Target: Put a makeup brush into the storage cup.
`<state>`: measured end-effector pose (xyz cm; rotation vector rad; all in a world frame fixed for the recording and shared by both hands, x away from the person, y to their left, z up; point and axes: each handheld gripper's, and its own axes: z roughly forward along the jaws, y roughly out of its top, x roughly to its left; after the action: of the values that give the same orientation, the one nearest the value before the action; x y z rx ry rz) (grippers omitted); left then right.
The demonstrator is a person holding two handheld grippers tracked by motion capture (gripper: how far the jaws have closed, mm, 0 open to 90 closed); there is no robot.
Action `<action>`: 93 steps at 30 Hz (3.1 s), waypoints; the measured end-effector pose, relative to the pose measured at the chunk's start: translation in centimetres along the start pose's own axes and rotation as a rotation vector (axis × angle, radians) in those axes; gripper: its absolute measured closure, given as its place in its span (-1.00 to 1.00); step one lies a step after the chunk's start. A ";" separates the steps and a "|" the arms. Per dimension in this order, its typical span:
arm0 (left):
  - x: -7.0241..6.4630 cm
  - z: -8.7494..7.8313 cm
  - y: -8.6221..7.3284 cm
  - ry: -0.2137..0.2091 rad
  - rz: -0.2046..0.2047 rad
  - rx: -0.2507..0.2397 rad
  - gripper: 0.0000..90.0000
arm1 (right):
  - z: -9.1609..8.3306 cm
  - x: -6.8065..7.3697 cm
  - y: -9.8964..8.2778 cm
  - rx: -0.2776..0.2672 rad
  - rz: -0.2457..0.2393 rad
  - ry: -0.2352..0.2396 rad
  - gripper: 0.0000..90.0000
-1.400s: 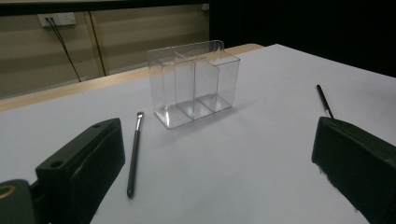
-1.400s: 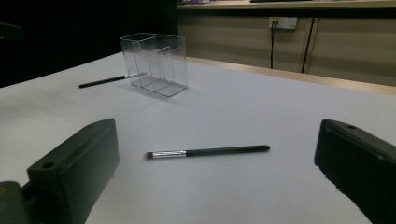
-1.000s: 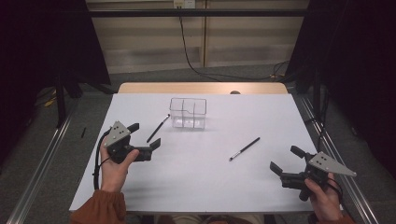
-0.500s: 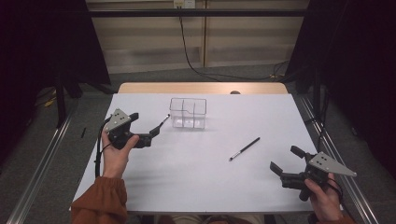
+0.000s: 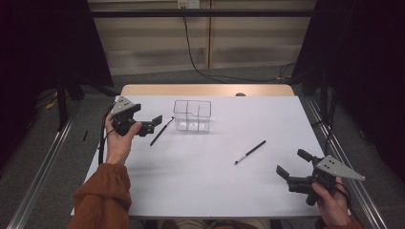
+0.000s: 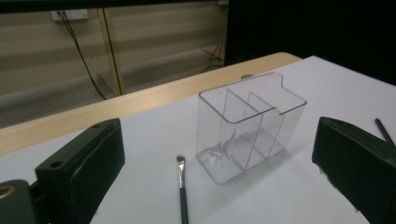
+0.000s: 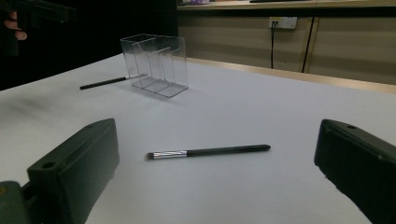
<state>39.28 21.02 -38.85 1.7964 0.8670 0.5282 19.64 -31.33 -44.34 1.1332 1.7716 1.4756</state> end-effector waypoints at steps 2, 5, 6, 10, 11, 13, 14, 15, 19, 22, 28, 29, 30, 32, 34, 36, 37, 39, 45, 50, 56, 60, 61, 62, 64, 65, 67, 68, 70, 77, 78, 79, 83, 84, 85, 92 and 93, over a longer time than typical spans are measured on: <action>0.1 0.2 0.2 -0.002 -0.004 0.006 -0.94 | 0.0 0.0 0.0 0.000 0.000 0.001 -1.00; 0.4 0.9 0.7 -0.005 0.002 0.017 -0.94 | 0.0 0.1 0.0 0.000 0.001 0.002 -1.00; 0.4 1.1 0.8 0.001 0.011 0.020 -0.94 | 0.0 0.1 0.0 0.000 0.001 0.002 -1.00; 0.7 1.8 1.0 -0.003 0.017 0.046 -0.94 | 0.0 0.0 0.0 0.000 -0.003 0.001 -1.00; 0.9 2.0 0.9 0.001 0.017 0.061 -0.94 | 0.0 0.1 0.0 -0.001 -0.003 0.002 -1.00; 1.3 2.6 0.8 0.001 0.010 0.106 -0.94 | -0.1 0.1 0.0 -0.003 0.000 0.003 -1.00; 1.3 2.6 0.8 0.001 0.010 0.106 -0.93 | -0.1 0.1 0.0 -0.003 0.000 0.003 -1.00; 1.4 2.8 0.9 0.006 0.017 0.132 -0.93 | 0.0 0.1 0.0 -0.001 -0.001 0.003 -1.00; 2.1 3.4 1.0 0.012 0.010 0.188 -0.92 | 0.0 0.1 0.0 0.003 -0.007 0.007 -1.00; 2.5 3.9 0.9 0.018 0.018 0.252 -0.92 | 0.0 0.1 0.0 0.002 -0.010 0.011 -1.00; 2.7 4.7 0.7 0.013 0.045 0.361 -0.91 | 0.0 0.2 0.0 0.006 -0.005 0.009 -1.00; 2.7 4.8 0.7 0.017 0.058 0.381 -0.91 | 0.0 0.2 0.0 0.007 -0.005 0.010 -1.00; 2.6 5.0 0.6 0.018 0.056 0.397 -0.91 | 0.0 0.2 0.0 0.007 -0.005 0.010 -1.00; 2.6 5.5 0.5 0.001 0.064 0.437 -0.89 | 0.0 0.2 -0.1 0.010 -0.010 0.012 -1.00; 2.6 6.0 0.5 0.005 0.075 0.469 -0.85 | 0.0 0.2 -0.1 0.011 -0.008 0.012 -1.00; 2.7 6.4 0.4 -0.011 0.071 0.495 -0.85 | 0.0 0.1 -0.1 0.010 -0.010 0.010 -1.00; 2.8 6.6 0.4 -0.024 0.069 0.518 -0.85 | 0.0 0.2 0.0 0.007 -0.005 0.006 -1.00; 2.8 7.0 0.3 -0.027 0.083 0.548 -0.85 | 0.0 0.2 0.0 0.007 -0.006 0.010 -1.00; 3.0 8.1 -0.1 -0.054 0.059 0.642 -0.86 | -0.1 0.2 -0.1 0.009 -0.005 0.011 -1.00; 3.1 8.9 -0.6 -0.064 0.056 0.704 -0.84 | 0.0 0.2 -0.1 0.012 -0.011 0.014 -1.00; 3.1 9.6 -1.3 -0.063 0.050 0.758 -0.85 | 0.0 0.2 -0.1 0.015 -0.011 0.014 -1.00; 3.0 10.0 -1.6 -0.068 0.051 0.783 -0.84 | 0.0 0.2 -0.1 0.018 -0.011 0.016 -1.00; 3.0 10.1 -1.7 -0.063 0.055 0.794 -0.84 | 0.0 0.2 -0.1 0.018 -0.011 0.016 -1.00; 3.1 10.2 -1.8 -0.060 0.045 0.807 -0.84 | 0.0 0.2 -0.1 0.019 -0.008 0.018 -1.00; 3.2 10.4 -2.0 -0.059 0.045 0.822 -0.82 | 0.0 0.2 -0.1 0.019 -0.011 0.015 -1.00; 3.2 10.4 -2.0 -0.070 0.043 0.830 -0.82 | 0.0 0.2 -0.1 0.019 -0.011 0.015 -1.00; 3.1 10.6 -2.2 -0.062 0.045 0.852 -0.76 | 0.0 0.1 -0.1 0.019 -0.011 0.016 -1.00; 3.1 10.7 -2.2 -0.075 0.047 0.857 -0.75 | 0.0 0.2 -0.1 0.019 -0.007 0.014 -1.00; 3.0 10.9 -2.3 -0.065 0.048 0.872 -0.65 | 0.0 0.2 -0.1 0.020 -0.009 0.018 -1.00; 2.7 11.5 -2.3 -0.032 0.077 0.920 -0.41 | 0.0 0.2 -0.1 0.021 -0.007 0.019 -1.00; 2.7 11.6 -2.3 -0.043 0.076 0.923 -0.41 | 0.0 0.2 -0.1 0.020 -0.006 0.017 -1.00; 2.7 11.7 -2.2 -0.036 0.074 0.929 -0.40 | 0.0 0.2 -0.1 0.020 -0.008 0.019 -1.00; 2.7 12.1 -1.9 -0.034 0.073 0.955 -0.36 | 0.1 0.2 -0.1 0.021 -0.006 0.020 -1.00; 2.7 12.1 -1.8 -0.033 0.073 0.953 -0.28 | 0.1 0.2 -0.1 0.022 -0.007 0.021 -1.00; 2.8 12.1 -1.8 -0.031 0.072 0.959 -0.28 | 0.1 0.2 -0.1 0.022 -0.007 0.021 -1.00; 2.6 12.8 -1.4 -0.027 0.070 0.975 -0.15 | 0.1 0.3 -0.2 0.024 -0.006 0.022 -1.00; 2.3 12.9 -1.4 -0.013 0.074 0.977 -0.14 | 0.1 0.3 -0.2 0.025 -0.006 0.021 -1.00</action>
<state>49.36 15.26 -45.12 2.7074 1.1592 0.1131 19.56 -31.05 -44.50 1.1274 1.8108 1.4709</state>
